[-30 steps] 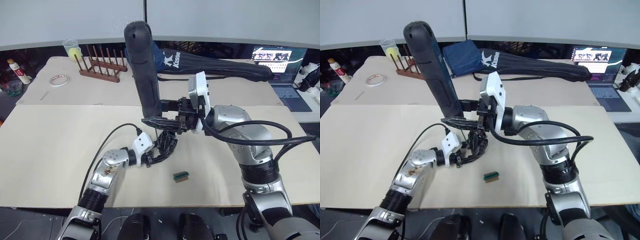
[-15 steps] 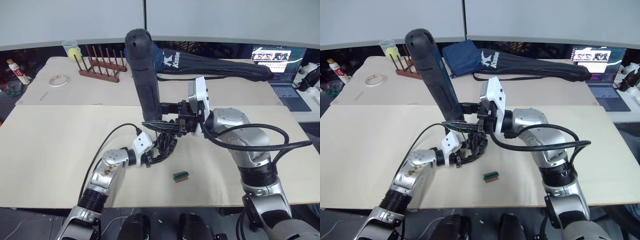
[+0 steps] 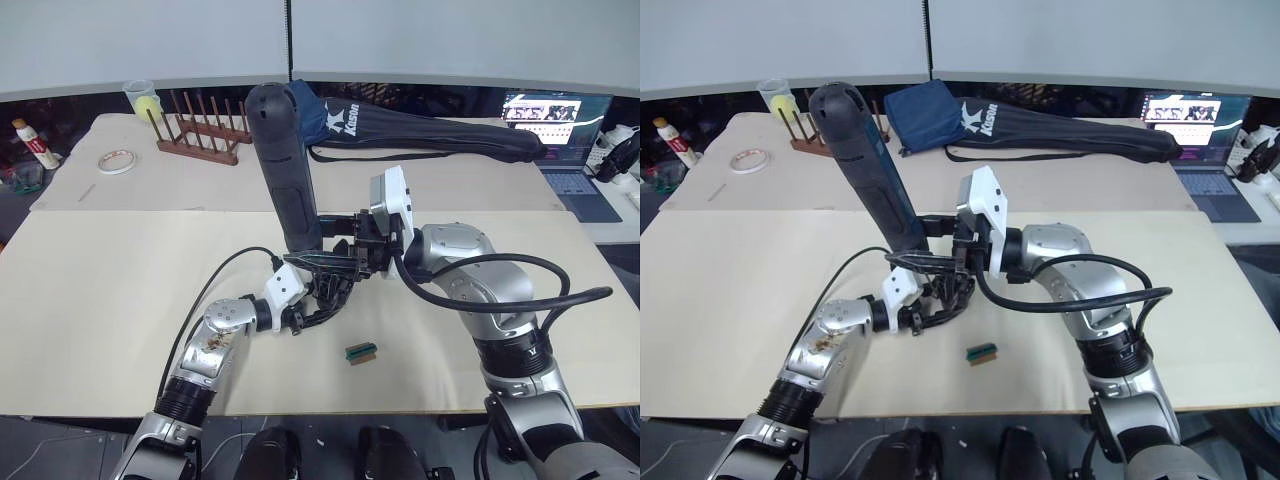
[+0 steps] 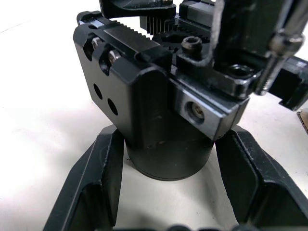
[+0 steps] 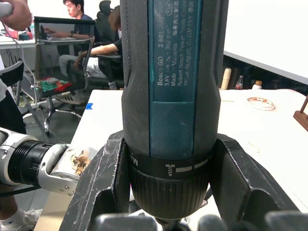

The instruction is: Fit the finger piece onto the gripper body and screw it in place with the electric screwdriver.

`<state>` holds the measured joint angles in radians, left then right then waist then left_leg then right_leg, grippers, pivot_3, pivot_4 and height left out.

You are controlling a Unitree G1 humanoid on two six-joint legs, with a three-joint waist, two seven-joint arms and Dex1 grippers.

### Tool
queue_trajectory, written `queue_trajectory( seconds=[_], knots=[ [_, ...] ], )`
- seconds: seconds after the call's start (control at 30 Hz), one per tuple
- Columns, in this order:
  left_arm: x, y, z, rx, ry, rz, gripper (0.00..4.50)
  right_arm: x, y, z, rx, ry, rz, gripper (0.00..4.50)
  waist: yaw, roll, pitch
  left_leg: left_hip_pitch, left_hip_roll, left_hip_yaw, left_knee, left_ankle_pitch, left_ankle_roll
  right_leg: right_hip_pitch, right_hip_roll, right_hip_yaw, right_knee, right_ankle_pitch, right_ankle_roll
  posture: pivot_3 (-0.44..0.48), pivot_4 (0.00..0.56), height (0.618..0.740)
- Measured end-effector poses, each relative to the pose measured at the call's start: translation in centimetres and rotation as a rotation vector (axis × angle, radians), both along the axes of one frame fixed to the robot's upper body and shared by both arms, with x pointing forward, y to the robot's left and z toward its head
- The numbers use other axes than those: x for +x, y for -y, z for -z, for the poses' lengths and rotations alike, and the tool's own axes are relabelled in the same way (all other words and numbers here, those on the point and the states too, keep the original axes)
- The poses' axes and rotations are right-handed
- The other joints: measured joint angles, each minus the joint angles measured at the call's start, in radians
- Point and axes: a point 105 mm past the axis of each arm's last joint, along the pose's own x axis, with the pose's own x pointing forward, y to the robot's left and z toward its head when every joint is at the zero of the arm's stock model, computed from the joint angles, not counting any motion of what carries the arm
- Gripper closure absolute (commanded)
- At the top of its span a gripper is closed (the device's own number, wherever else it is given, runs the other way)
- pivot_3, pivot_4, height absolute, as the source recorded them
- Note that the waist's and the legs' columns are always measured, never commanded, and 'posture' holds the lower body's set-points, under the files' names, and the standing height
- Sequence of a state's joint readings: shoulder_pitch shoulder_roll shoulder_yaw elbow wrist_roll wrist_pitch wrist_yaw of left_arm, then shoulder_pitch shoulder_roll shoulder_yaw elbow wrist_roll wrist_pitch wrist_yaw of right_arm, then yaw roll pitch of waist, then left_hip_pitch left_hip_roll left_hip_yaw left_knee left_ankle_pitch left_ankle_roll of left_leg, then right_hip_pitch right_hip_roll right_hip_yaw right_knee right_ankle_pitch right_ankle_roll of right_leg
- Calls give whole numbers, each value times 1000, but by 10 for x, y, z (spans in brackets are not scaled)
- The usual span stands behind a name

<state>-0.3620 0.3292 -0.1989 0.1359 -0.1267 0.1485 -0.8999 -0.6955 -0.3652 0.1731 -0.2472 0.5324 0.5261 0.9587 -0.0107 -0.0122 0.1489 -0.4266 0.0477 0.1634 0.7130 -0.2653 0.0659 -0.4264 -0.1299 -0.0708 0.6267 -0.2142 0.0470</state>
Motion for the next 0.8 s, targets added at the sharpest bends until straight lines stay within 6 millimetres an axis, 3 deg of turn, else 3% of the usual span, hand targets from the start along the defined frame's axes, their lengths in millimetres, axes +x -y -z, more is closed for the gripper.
queue_trajectory(
  seconds=[0.8],
  knots=[
    [0, -1, 0, 0, -2, 4, 2206, 0, 0, -5, 2, 42, -17, 2601, -1, 0, 0, 0, 0, 0, 0, 0, 0, 0, 0, 0, 0, 0, 0, 0, 150, 740]
  ],
)
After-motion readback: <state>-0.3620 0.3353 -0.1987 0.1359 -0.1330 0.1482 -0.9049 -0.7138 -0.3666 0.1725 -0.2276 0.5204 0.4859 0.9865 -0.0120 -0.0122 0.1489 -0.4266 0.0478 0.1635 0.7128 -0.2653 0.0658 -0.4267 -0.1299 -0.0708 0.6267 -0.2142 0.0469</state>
